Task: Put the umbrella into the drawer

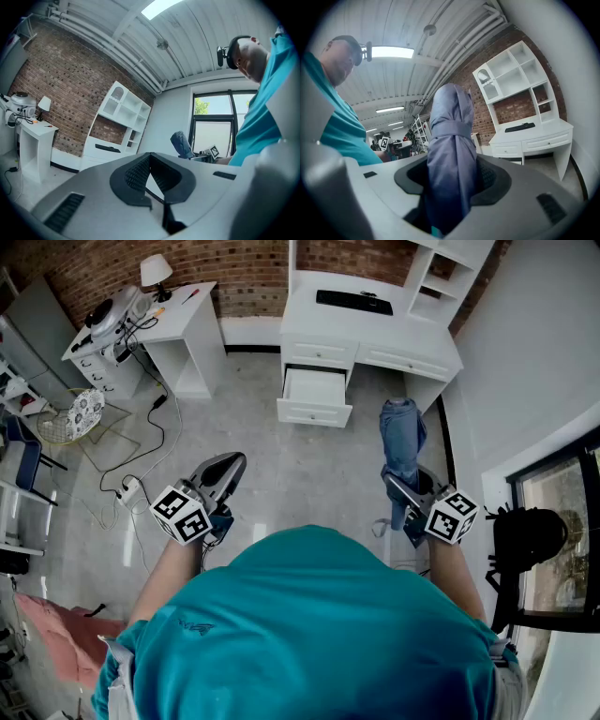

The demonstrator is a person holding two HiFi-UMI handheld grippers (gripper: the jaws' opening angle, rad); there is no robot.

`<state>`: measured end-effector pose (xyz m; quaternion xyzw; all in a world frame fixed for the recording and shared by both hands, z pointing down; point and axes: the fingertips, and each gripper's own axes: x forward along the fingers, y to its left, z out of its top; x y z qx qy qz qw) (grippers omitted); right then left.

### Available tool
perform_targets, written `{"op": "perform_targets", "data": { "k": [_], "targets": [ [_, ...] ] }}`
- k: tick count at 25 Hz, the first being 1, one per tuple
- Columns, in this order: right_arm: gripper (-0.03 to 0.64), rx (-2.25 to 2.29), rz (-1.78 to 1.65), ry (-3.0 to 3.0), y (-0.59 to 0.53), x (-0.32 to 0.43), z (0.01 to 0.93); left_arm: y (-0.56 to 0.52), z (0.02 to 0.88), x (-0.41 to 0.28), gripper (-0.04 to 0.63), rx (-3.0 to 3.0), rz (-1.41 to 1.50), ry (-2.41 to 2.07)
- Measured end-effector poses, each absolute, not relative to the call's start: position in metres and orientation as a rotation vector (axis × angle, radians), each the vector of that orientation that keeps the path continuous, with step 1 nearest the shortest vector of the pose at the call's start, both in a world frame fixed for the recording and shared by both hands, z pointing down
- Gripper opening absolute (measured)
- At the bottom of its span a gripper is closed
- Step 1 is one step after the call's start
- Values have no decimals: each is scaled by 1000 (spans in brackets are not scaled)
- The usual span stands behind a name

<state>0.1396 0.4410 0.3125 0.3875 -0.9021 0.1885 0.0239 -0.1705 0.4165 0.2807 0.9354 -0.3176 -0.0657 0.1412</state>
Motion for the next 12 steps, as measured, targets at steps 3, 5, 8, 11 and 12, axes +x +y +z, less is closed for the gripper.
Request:
{"op": "perform_targets", "data": {
  "k": [3, 5, 8, 11, 12],
  "targets": [
    [238, 1198, 582, -2795, 439, 140, 314, 415, 282, -170, 12, 2705, -199, -914],
    [236, 1197, 581, -2794, 439, 140, 314, 415, 282, -170, 12, 2710, -205, -909],
    [236, 1194, 575, -2791, 440, 140, 315, 416, 282, -170, 12, 2713, -206, -909],
    [238, 1191, 566, -2795, 439, 140, 316, 417, 283, -169, 12, 2710, -204, -912],
    [238, 1191, 564, -2792, 440, 141, 316, 417, 283, -167, 12, 2707, -199, -915]
  ]
}}
